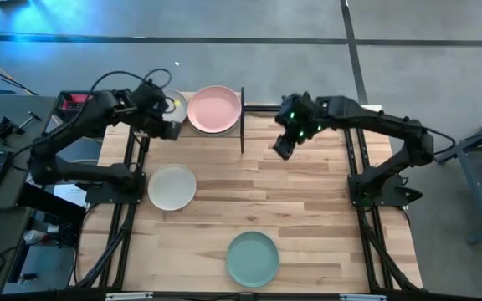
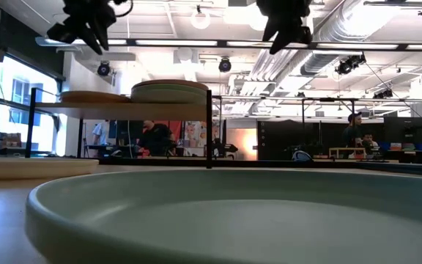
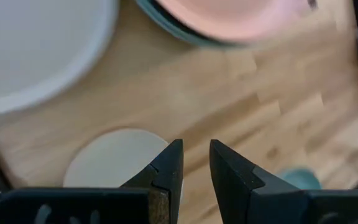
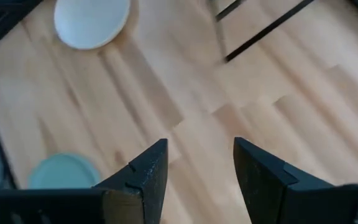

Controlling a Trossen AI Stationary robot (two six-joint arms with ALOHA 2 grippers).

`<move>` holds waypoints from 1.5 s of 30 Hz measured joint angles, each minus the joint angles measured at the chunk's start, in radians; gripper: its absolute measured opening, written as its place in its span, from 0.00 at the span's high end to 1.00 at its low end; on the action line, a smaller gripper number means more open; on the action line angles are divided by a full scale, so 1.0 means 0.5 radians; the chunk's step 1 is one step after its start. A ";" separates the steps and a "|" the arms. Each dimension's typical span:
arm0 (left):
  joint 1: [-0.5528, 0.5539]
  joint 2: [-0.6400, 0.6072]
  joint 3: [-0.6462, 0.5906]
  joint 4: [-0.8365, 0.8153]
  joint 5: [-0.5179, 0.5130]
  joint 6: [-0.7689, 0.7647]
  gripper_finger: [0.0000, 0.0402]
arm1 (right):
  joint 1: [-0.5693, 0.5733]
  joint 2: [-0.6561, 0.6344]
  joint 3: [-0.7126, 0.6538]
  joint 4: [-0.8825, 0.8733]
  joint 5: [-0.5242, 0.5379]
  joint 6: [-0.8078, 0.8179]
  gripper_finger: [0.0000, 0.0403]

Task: Place and stack plates onto a shelf
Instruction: Stack the blue plate on top of the gray plate on the shelf

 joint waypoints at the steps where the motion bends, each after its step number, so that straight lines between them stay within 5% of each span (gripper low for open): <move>1: -0.063 0.000 0.000 0.001 0.001 0.000 0.83 | 0.058 0.010 0.000 -0.002 0.012 0.066 0.60; 11: -0.605 0.000 0.000 0.003 0.000 -0.076 0.83 | 0.633 0.180 0.000 0.003 0.267 0.704 0.60; 20: -0.916 0.008 0.000 0.038 -0.053 -0.245 0.83 | 0.918 0.410 0.000 0.008 0.349 1.048 0.60; 45: -1.520 0.495 0.001 0.305 -0.214 -0.785 0.83 | 1.394 0.957 0.000 0.180 0.350 1.157 0.60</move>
